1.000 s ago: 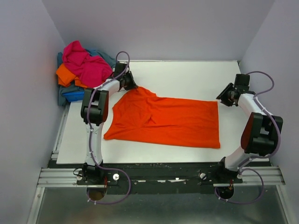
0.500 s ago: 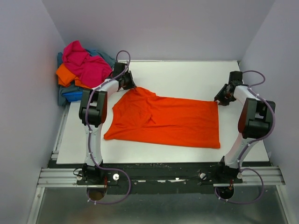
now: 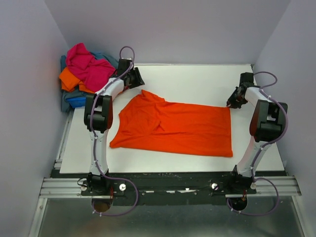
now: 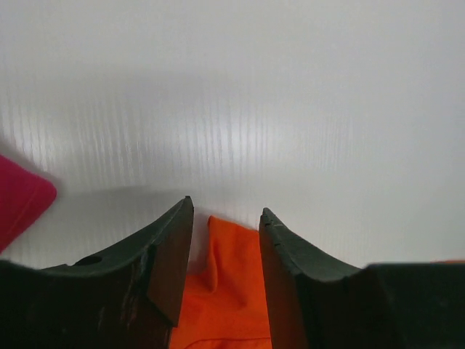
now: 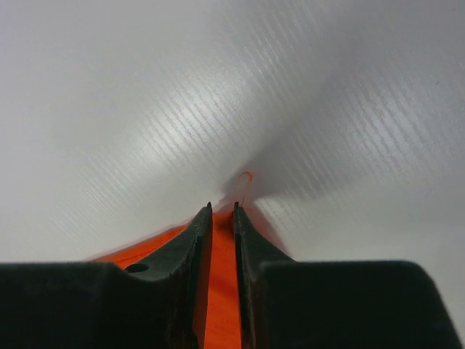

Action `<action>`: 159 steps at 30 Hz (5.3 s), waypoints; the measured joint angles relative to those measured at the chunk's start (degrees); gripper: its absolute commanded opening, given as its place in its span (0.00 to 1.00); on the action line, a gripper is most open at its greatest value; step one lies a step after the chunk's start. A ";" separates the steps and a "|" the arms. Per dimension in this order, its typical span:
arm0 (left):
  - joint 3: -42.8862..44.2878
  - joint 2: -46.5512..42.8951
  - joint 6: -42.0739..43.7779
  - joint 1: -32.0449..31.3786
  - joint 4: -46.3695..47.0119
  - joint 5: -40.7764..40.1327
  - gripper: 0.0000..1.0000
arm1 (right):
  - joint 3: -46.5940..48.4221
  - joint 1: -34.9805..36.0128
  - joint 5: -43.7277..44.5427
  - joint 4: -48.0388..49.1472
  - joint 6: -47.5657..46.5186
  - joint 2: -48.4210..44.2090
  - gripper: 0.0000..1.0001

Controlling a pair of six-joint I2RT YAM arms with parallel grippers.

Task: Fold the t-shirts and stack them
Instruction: Grap the side of the flattened tshirt furthest away from the robot with both arms, then fold the other side of the tshirt into a rectangle

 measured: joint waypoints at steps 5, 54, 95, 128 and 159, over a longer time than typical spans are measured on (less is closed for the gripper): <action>6.97 3.45 -0.72 0.11 -1.81 0.22 0.53 | 0.11 0.44 0.04 -0.90 -0.44 0.04 0.01; -17.20 -12.44 -1.33 -1.03 14.56 4.79 0.00 | -1.68 0.46 1.11 -3.32 -0.55 -8.59 0.01; -60.04 -48.46 -3.58 -2.16 24.65 -4.35 0.00 | -23.15 0.46 6.12 -6.19 5.40 -29.03 0.01; -78.18 -63.06 -11.87 -5.35 20.04 -10.47 0.37 | -33.68 0.46 6.78 -4.55 9.62 -37.66 0.36; -69.94 -58.14 -12.55 -6.29 11.41 -14.86 0.43 | -36.17 4.76 -6.60 3.06 6.29 -36.48 0.01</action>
